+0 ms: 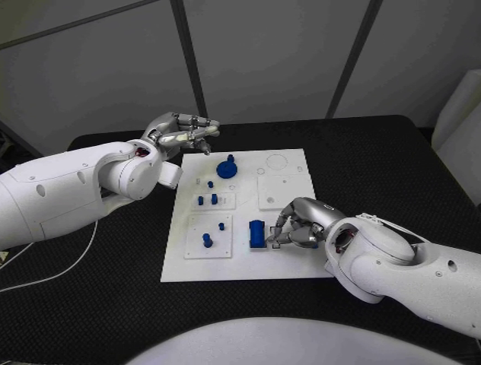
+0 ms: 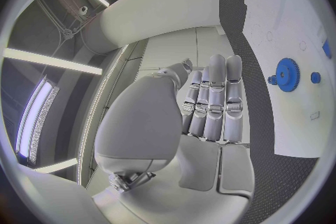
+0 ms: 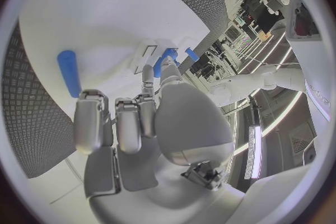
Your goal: Assemble the parts on the task board
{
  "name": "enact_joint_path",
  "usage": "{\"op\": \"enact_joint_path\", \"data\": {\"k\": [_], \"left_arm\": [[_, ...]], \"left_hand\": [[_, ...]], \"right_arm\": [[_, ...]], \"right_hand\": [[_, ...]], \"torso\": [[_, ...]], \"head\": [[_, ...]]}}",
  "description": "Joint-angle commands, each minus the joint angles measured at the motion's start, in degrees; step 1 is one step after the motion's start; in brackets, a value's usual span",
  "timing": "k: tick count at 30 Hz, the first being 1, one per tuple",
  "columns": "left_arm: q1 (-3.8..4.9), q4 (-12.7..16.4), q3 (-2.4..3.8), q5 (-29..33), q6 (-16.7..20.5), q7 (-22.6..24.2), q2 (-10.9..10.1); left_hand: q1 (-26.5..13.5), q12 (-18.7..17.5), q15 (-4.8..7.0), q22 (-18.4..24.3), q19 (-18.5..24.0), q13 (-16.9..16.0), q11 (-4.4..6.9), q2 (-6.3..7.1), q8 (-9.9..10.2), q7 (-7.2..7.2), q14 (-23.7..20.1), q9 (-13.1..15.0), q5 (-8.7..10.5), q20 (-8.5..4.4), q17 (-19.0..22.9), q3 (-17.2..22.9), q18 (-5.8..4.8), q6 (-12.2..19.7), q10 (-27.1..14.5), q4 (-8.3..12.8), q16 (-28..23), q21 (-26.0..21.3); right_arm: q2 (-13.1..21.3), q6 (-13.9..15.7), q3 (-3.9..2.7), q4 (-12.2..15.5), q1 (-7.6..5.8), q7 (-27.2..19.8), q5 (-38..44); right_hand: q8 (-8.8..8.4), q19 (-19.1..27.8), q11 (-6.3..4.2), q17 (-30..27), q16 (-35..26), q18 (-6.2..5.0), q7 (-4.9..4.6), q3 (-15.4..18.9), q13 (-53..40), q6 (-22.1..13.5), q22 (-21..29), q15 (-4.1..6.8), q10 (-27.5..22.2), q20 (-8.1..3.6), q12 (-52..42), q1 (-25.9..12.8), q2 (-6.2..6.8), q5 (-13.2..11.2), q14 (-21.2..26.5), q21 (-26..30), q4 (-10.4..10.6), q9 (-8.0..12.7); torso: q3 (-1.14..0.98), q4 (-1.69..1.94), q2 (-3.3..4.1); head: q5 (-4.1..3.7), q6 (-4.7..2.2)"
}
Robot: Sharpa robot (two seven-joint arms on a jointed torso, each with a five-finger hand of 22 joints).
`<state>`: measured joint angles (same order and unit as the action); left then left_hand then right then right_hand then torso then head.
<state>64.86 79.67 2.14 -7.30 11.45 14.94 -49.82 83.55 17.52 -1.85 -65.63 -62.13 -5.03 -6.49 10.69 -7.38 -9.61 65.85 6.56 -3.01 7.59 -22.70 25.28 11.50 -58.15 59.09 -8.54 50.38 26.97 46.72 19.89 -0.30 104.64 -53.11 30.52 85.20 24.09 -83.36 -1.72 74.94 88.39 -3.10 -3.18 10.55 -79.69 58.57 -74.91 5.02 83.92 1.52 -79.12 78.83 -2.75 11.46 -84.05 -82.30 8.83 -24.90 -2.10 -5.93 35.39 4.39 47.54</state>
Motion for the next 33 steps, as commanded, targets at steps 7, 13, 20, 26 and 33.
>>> {"op": "enact_joint_path", "data": {"k": [7,13,20,26,33], "left_arm": [[0.07,0.0,0.04,0.2,-0.4,0.2,-0.2],[0.03,-0.1,0.03,0.2,-0.4,0.2,-0.1],[-0.25,-0.1,0.02,0.2,-0.6,0.2,0.0],[-0.53,0.0,0.02,0.2,-0.7,0.2,0.0],[-0.68,0.0,0.02,0.2,-0.7,0.2,-0.1]], "left_hand": [[-0.1,0.3,-0.01,0.1,0.2,-0.1,0.18,-0.3,-0.3,-0.09,-0.4,-0.1,0.17,0.04,0.1,-0.3,-1.07,-0.2,-0.4,0.0,-0.3,-0.4],[-0.1,0.3,-0.01,0.1,0.2,-0.1,0.18,-0.3,-0.3,-0.09,-0.4,-0.1,0.17,0.04,0.1,-0.3,-1.07,-0.2,-0.4,0.0,-0.3,-0.4],[-0.1,0.3,-0.01,0.1,0.2,-0.1,0.18,-0.3,-0.3,-0.09,-0.4,-0.1,0.17,0.04,0.1,-0.3,-1.07,-0.2,-0.4,0.0,-0.3,-0.4],[-0.1,0.5,-0.01,0.2,0.1,-0.1,0.19,-0.41,-0.4,-0.08,-0.4,-0.1,0.17,0.04,0.2,-0.5,-1.06,-0.2,-0.5,0.0,-0.3,-0.6],[-0.1,0.5,-0.01,0.2,0.1,-0.1,0.19,-0.41,-0.4,-0.08,-0.4,-0.1,0.17,0.04,0.2,-0.5,-1.06,-0.2,-0.5,0.0,-0.3,-0.6]], "right_arm": [[6.5,5.7,-0.79,3.1,-0.13,-3.7,-2.9],[10.9,4.3,-1.25,3.7,-0.21,-2.7,-1.9],[13.3,3.4,-1.35,3.8,-0.2,-1.0,1.6],[13.4,0.2,-1.34,3.3,-0.16,0.7,3.3],[12.0,-2.5,-1.28,2.3,-0.08,1.5,3.7]], "right_hand": [[-4.06,0.6,1.96,11.5,0.1,0.38,-1.58,-0.4,-0.9,-2.8,-4.2,-1.51,0.1,1.17,2.4,-2.0,1.24,1.6,-5.2,0.5,2.0,1.8],[-6.37,0.7,2.53,11.3,0.0,0.33,-2.19,-0.9,-0.5,-2.8,-4.1,-2.05,-0.3,1.79,3.2,-2.3,1.8,3.1,-5.2,0.6,3.2,2.9],[-6.95,0.8,2.44,11.1,-0.1,0.29,-2.0,-1.3,-0.5,-1.4,-4.0,-2.05,-0.2,1.94,3.2,-2.5,2.46,3.7,-5.1,0.7,4.1,3.1],[-7.06,0.8,2.16,11.0,-0.2,0.28,-1.64,-1.7,-0.4,0.0,-4.0,-1.85,-0.2,1.82,3.4,-2.8,3.37,3.5,-5.1,0.7,5.1,3.1],[-7.07,0.8,2.09,11.0,-0.2,0.28,-1.57,-1.9,-0.4,0.3,-4.1,-1.79,-0.2,1.77,3.4,-2.8,3.61,3.4,-5.1,0.7,5.4,3.0]], "torso": [[0.01,-0.17,-0.05],[-0.08,-0.56,-0.16],[-0.19,-0.66,-0.13],[-0.07,-0.51,-0.11],[-0.02,-0.36,-0.12]], "head": [[-0.48,-0.39],[-1.08,-0.47],[-1.7,-0.63],[-2.17,-0.53],[-2.27,-0.35]]}}
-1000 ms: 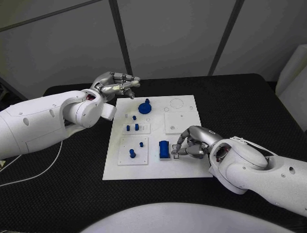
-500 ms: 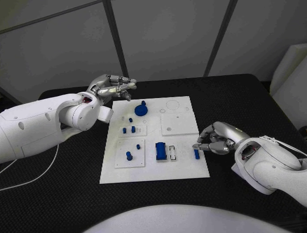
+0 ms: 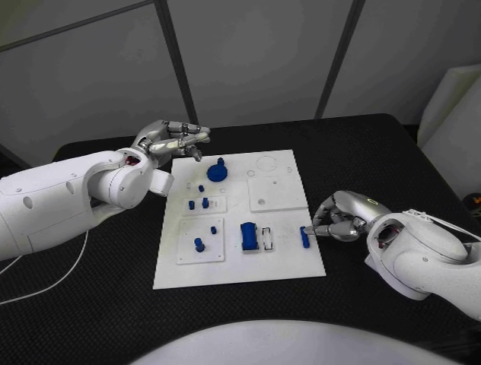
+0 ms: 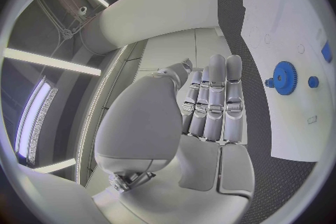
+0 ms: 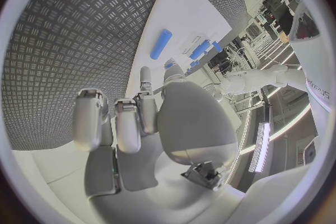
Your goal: Assemble the parts on the task board
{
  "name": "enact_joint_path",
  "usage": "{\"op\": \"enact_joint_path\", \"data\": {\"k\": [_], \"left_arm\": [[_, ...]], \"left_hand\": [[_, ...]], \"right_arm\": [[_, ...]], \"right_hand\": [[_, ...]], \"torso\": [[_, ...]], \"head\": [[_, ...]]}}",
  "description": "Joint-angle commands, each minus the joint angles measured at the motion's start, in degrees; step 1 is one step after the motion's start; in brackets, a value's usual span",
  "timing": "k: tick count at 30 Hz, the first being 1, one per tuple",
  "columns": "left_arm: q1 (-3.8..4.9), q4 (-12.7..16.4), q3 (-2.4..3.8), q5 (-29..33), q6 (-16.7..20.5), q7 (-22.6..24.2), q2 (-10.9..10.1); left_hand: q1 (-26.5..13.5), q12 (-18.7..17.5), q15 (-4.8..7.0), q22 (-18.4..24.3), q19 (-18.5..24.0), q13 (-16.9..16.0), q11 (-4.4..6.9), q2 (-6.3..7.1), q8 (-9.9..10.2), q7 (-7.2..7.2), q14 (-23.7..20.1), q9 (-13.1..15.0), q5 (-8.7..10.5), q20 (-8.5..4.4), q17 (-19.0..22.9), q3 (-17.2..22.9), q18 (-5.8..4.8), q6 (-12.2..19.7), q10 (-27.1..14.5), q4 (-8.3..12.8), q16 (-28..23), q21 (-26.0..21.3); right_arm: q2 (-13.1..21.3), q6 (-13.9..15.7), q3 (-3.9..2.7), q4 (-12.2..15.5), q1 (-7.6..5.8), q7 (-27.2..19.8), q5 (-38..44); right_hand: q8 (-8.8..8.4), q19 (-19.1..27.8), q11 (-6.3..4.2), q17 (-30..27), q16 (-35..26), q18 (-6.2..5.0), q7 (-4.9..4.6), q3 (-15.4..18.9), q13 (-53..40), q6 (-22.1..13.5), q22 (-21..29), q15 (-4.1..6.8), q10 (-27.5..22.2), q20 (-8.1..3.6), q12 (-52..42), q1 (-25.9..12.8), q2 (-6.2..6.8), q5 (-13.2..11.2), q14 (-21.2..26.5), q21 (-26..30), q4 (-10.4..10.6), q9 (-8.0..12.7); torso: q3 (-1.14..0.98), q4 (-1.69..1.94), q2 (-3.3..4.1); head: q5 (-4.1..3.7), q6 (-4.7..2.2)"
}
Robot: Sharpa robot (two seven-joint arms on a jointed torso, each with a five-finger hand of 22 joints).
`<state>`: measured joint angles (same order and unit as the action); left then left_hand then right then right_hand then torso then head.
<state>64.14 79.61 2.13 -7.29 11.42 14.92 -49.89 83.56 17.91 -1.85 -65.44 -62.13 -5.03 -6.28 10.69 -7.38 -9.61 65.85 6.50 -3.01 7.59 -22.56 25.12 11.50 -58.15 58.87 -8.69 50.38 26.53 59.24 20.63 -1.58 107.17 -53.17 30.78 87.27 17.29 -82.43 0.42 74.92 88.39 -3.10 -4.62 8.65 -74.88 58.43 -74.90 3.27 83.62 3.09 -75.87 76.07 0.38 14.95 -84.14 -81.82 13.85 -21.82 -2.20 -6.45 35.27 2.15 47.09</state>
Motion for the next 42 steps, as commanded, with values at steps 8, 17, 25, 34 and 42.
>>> {"op": "enact_joint_path", "data": {"k": [8,17,25,34,42], "left_arm": [[-0.03,0.1,0.04,0.2,-0.7,0.2,-0.1],[-0.06,0.1,0.04,0.2,-0.7,0.2,-0.2],[-0.07,0.1,0.04,0.2,-0.7,0.2,-0.2],[-0.07,0.2,0.04,0.2,-0.8,-0.1,-0.4],[-0.07,0.3,0.04,0.2,-0.8,-0.1,-0.5]], "left_hand": [[-0.1,0.1,-0.01,0.1,0.1,-0.1,-0.02,-0.41,-0.4,-0.08,-0.4,-0.1,0.17,0.05,0.1,-0.3,-1.06,-0.2,-0.3,0.1,-0.3,-0.1],[-0.1,0.1,-0.01,0.1,0.1,-0.1,-0.02,-0.41,-0.4,-0.08,-0.4,-0.1,0.17,0.05,0.1,-0.3,-1.06,-0.2,-0.3,0.1,-0.3,-0.1],[-0.1,0.1,-0.01,0.1,0.1,-0.1,-0.02,-0.41,-0.4,-0.08,-0.4,-0.1,0.17,0.05,0.1,-0.3,-1.06,-0.2,-0.3,0.1,-0.3,-0.1],[-0.1,0.1,-0.01,0.1,0.1,-0.1,-0.02,-0.41,-0.4,-0.08,-0.4,-0.1,0.17,0.05,0.1,-0.3,-1.06,-0.2,-0.3,0.1,-0.3,-0.1],[-0.1,0.2,-0.01,0.1,0.1,-0.1,-0.03,-0.45,-0.4,-0.08,-0.4,-0.1,0.17,0.05,0.1,-0.4,-1.06,-0.2,-0.4,0.1,-0.3,-0.2]], "right_arm": [[-2.3,-3.9,0.16,-1.5,0.14,1.3,1.7],[-3.5,-7.5,0.29,-2.5,0.31,3.1,1.8],[-4.1,-11.0,0.35,-2.7,0.49,4.9,3.9],[-5.1,-13.6,0.42,-2.9,1.17,7.0,8.8],[-5.6,-15.3,0.45,-2.6,1.4,8.0,11.4]], "right_hand": [[-0.3,-0.2,-0.12,11.1,-0.2,0.28,-0.03,-0.2,-5.3,0.7,-4.1,0.02,0.1,0.16,0.1,0.1,0.6,-0.1,-5.0,0.2,0.5,-0.1],[-0.21,-0.2,-0.49,11.2,-0.1,0.3,0.38,-1.4,-5.4,1.6,-4.2,0.33,0.2,-0.1,0.1,1.9,1.26,0.4,-5.0,0.2,0.0,-0.5],[-0.3,-0.3,-0.6,11.3,-0.1,0.32,0.47,-1.8,-5.4,1.8,-4.2,0.44,0.1,-0.24,0.2,2.8,1.69,0.6,-5.1,0.2,-0.4,-0.7],[-1.02,0.0,-0.37,11.2,-0.1,0.26,0.12,-2.6,-5.1,1.2,-3.9,0.29,-0.2,-0.2,0.8,4.3,2.92,-1.4,-5.0,0.5,-1.2,-0.9],[-1.59,0.1,-0.21,11.4,-0.1,0.22,-0.06,-3.8,-4.9,1.0,-3.8,0.18,-0.5,-0.1,1.2,6.4,3.33,-0.2,-5.1,0.7,-2.5,-1.1]], "torso": [[0.1,0.14,-0.02],[0.1,0.1,0.0],[0.11,0.12,-0.03],[0.14,0.2,-0.02],[0.12,0.12,-0.01]], "head": [[0.09,0.21],[0.13,0.33],[0.17,0.45],[0.27,0.54],[0.36,0.6]]}}
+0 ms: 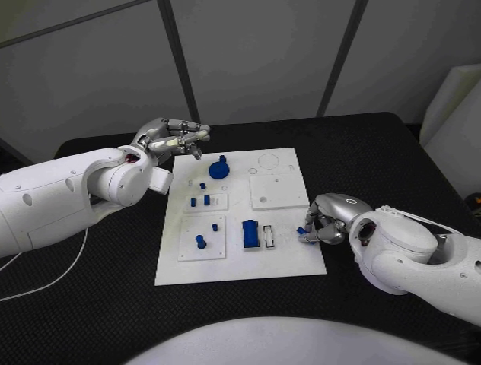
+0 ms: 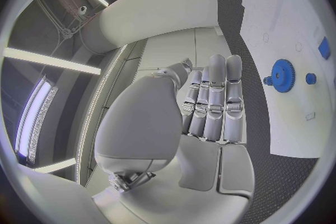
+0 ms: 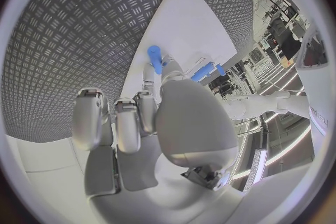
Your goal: Assemble the parts on the task board
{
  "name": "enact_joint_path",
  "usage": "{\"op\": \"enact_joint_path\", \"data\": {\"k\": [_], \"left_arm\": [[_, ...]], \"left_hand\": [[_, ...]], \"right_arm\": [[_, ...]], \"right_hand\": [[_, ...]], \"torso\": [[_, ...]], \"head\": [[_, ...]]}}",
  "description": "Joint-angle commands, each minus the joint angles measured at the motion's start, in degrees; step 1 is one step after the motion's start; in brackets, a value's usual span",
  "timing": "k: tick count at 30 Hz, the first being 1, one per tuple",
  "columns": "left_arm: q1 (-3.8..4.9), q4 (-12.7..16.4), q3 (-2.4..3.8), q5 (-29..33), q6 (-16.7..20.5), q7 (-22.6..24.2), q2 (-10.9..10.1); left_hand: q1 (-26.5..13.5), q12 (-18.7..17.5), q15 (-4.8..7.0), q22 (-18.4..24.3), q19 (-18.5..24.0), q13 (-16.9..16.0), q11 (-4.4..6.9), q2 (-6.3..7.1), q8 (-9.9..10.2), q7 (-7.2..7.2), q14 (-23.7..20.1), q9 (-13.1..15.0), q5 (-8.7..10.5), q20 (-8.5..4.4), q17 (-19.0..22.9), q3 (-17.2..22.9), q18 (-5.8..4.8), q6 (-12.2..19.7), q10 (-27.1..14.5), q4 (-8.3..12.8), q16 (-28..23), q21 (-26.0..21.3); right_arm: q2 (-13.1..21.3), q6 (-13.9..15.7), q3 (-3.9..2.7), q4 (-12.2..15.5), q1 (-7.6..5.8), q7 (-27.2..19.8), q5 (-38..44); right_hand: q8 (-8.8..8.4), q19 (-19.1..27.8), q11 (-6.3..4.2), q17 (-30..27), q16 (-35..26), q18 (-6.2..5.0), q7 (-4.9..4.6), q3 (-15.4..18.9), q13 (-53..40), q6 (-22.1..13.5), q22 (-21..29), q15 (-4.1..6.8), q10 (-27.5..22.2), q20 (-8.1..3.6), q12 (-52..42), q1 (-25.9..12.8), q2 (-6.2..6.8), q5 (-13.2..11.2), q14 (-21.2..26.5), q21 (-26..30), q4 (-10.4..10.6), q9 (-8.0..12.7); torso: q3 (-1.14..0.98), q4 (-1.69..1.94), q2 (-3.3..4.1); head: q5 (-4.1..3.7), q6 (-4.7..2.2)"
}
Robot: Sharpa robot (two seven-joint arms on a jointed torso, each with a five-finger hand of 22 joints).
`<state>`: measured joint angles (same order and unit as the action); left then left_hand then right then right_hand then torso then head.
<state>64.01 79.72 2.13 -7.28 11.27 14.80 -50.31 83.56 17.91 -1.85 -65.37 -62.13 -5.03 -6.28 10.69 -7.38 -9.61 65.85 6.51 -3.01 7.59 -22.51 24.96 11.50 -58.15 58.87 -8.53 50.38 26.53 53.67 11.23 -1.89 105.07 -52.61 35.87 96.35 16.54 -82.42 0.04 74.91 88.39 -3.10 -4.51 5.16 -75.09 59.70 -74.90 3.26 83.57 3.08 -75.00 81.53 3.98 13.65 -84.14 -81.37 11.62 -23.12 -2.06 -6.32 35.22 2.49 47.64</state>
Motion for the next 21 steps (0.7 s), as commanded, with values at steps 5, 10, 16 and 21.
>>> {"op": "enact_joint_path", "data": {"k": [5,10,16,21], "left_arm": [[0.06,0.2,0.04,0.2,-0.6,0.0,-0.1],[0.06,0.2,0.04,0.2,-0.6,0.0,-0.1],[0.06,0.3,0.04,0.2,-0.5,0.0,-0.1],[0.07,0.3,0.04,0.2,-0.5,0.0,-0.1]], "left_hand": [[-0.1,0.2,-0.01,0.1,0.1,-0.1,-0.02,-0.45,-0.4,-0.08,-0.4,-0.1,0.17,0.05,0.1,-0.3,-1.06,-0.2,-0.4,-0.1,-0.3,-0.2],[-0.1,0.2,-0.01,0.1,0.1,-0.1,-0.02,-0.45,-0.4,-0.08,-0.4,-0.1,0.17,0.05,0.1,-0.3,-1.06,-0.2,-0.4,-0.1,-0.3,-0.2],[-0.1,0.2,-0.01,0.1,0.1,-0.1,-0.03,-0.49,-0.4,-0.08,-0.4,-0.1,0.17,0.05,0.1,-0.3,-1.06,-0.2,-0.4,-0.1,-0.3,-0.2],[-0.1,0.2,-0.01,0.1,0.1,-0.1,-0.03,-0.49,-0.4,-0.08,-0.4,-0.1,0.17,0.05,0.1,-0.3,-1.06,-0.2,-0.4,-0.1,-0.3,-0.2]], "right_arm": [[-0.3,-4.8,0.76,0.0,0.89,4.1,3.0],[0.1,-1.4,0.75,0.9,0.9,5.9,-0.2],[0.5,2.6,0.73,2.2,0.89,6.3,-5.1],[0.4,8.1,0.71,3.1,0.86,5.4,-9.1]], "right_hand": [[-1.19,0.0,-0.22,11.5,-0.1,0.22,0.22,-3.0,-4.8,0.5,-3.9,0.49,-0.5,-0.23,0.3,4.0,-1.64,6.6,-5.1,0.2,-1.7,0.1],[-1.31,-0.3,-0.56,11.8,0.1,0.33,0.47,-8.2,-5.1,1.4,-4.3,0.79,-0.3,-0.67,0.1,6.5,-3.48,9.8,-5.1,-0.1,-3.3,-0.1],[-1.42,-0.5,-0.56,12.0,0.2,0.4,0.61,-12.5,-5.2,1.3,-4.6,0.87,0.0,-0.7,0.0,4.2,-2.39,11.1,-5.2,-0.3,-3.2,-0.9],[-1.66,-0.6,-0.67,12.0,0.2,0.43,0.76,-15.1,-5.2,1.2,-4.8,0.83,0.2,-0.69,0.1,0.5,-1.48,7.0,-5.2,-0.4,-2.0,-1.4]], "torso": [[-0.02,-0.01,0.02],[0.02,0.05,-0.04],[0.05,0.03,-0.02],[0.06,-0.03,0.02]], "head": [[0.01,0.14],[0.13,0.19],[0.26,0.09],[0.31,0.02]]}}
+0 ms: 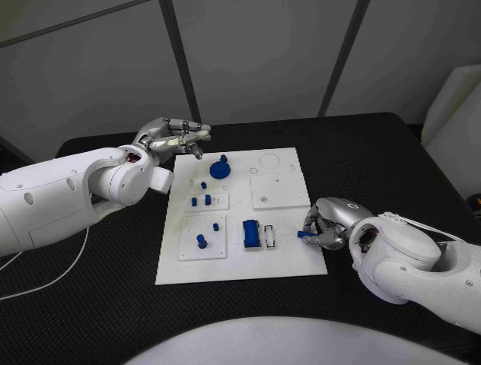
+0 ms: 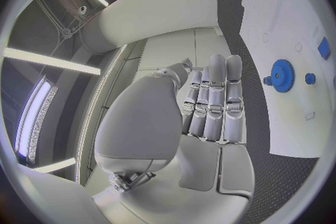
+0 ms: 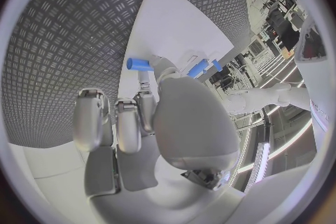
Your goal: Assemble the parts on the task board
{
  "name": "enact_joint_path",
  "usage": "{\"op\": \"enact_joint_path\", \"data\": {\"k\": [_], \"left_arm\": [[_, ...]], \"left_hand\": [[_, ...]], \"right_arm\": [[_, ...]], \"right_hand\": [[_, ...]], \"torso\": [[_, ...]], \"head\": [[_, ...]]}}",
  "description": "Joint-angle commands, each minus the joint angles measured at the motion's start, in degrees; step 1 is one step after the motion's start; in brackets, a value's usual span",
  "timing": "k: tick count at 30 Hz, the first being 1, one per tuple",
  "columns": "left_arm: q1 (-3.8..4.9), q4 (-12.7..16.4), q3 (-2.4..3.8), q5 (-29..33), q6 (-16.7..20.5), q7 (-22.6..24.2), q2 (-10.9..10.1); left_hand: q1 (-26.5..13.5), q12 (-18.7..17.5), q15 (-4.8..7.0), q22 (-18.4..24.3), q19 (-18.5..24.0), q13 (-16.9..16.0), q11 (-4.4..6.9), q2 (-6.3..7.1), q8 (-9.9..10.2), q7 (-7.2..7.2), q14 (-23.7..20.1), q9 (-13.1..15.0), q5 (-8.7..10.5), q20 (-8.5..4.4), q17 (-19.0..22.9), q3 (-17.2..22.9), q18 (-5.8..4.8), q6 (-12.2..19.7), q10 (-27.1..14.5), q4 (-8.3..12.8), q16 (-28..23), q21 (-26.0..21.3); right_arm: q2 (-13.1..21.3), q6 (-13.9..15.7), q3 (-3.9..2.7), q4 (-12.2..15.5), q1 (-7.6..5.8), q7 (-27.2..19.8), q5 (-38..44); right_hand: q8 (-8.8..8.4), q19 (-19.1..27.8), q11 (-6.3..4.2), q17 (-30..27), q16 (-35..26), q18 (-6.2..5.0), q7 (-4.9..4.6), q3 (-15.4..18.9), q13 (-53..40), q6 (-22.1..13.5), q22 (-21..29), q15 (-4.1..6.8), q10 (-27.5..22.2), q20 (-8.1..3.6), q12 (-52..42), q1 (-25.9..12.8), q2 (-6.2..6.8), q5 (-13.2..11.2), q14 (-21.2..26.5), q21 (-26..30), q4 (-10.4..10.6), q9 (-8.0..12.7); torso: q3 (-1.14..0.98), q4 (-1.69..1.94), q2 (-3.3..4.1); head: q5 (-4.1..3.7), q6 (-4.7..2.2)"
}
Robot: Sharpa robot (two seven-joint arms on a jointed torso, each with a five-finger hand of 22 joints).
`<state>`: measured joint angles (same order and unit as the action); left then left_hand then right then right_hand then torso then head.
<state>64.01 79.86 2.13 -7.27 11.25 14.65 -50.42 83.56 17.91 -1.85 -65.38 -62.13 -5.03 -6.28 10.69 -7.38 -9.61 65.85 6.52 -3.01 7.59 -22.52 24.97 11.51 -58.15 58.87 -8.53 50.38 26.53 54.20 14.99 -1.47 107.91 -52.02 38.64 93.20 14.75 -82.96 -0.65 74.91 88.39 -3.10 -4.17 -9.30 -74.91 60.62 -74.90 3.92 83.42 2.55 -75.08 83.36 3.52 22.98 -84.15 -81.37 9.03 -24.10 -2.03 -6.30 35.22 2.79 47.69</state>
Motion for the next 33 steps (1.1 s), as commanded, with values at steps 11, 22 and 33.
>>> {"op": "enact_joint_path", "data": {"k": [11,22,33], "left_arm": [[0.09,0.5,0.05,0.2,0.1,0.4,-0.1],[0.12,0.7,0.05,0.2,0.0,0.5,0.0],[0.15,0.7,0.05,0.2,-0.2,0.3,0.1]], "left_hand": [[-0.1,0.2,-0.01,0.1,0.1,-0.1,-0.03,-0.49,-0.4,-0.08,-0.4,-0.1,0.17,0.05,0.1,-0.3,-1.06,-0.2,-0.4,-0.1,-0.3,-0.2],[-0.1,0.2,-0.01,0.1,0.1,-0.1,-0.03,-0.49,-0.4,-0.08,-0.4,-0.1,0.17,0.05,0.1,-0.3,-1.06,-0.2,-0.4,-0.1,-0.3,-0.2],[0.0,0.3,-0.01,0.2,0.1,-0.1,-0.03,-0.6,-0.4,-0.1,-0.4,-0.1,0.17,0.05,0.1,-0.3,-1.06,-0.2,-0.4,-0.1,-0.3,-0.3]], "right_arm": [[-2.1,13.8,0.22,0.3,0.22,-1.0,-10.8],[-4.7,12.8,0.18,-1.7,0.17,-2.4,-17.3],[-7.0,9.2,0.16,-3.2,0.15,-2.0,-20.0]], "right_hand": [[-0.01,-0.4,-0.06,12.3,0.3,0.52,0.55,-2.0,-5.7,0.8,-5.2,0.26,0.7,-0.22,-0.3,-5.2,-0.29,-5.5,-5.3,-0.7,2.6,-0.8],[0.31,-0.6,-0.29,12.7,0.5,0.57,0.86,-1.6,-6.0,1.7,-5.5,0.45,1.0,-0.37,-0.6,-8.4,0.56,-0.9,-5.3,-0.8,4.2,-1.6],[0.89,-0.6,-0.57,12.7,0.5,0.58,1.24,-0.2,-6.1,2.5,-5.5,0.66,1.1,-0.55,-0.6,-10.1,0.55,2.7,-5.3,-0.8,5.1,-2.4]], "torso": [[0.0,0.05,0.08],[0.02,-0.01,0.06],[-0.05,0.0,0.08]], "head": [[0.14,-0.11],[0.25,0.01],[0.4,0.1]]}}
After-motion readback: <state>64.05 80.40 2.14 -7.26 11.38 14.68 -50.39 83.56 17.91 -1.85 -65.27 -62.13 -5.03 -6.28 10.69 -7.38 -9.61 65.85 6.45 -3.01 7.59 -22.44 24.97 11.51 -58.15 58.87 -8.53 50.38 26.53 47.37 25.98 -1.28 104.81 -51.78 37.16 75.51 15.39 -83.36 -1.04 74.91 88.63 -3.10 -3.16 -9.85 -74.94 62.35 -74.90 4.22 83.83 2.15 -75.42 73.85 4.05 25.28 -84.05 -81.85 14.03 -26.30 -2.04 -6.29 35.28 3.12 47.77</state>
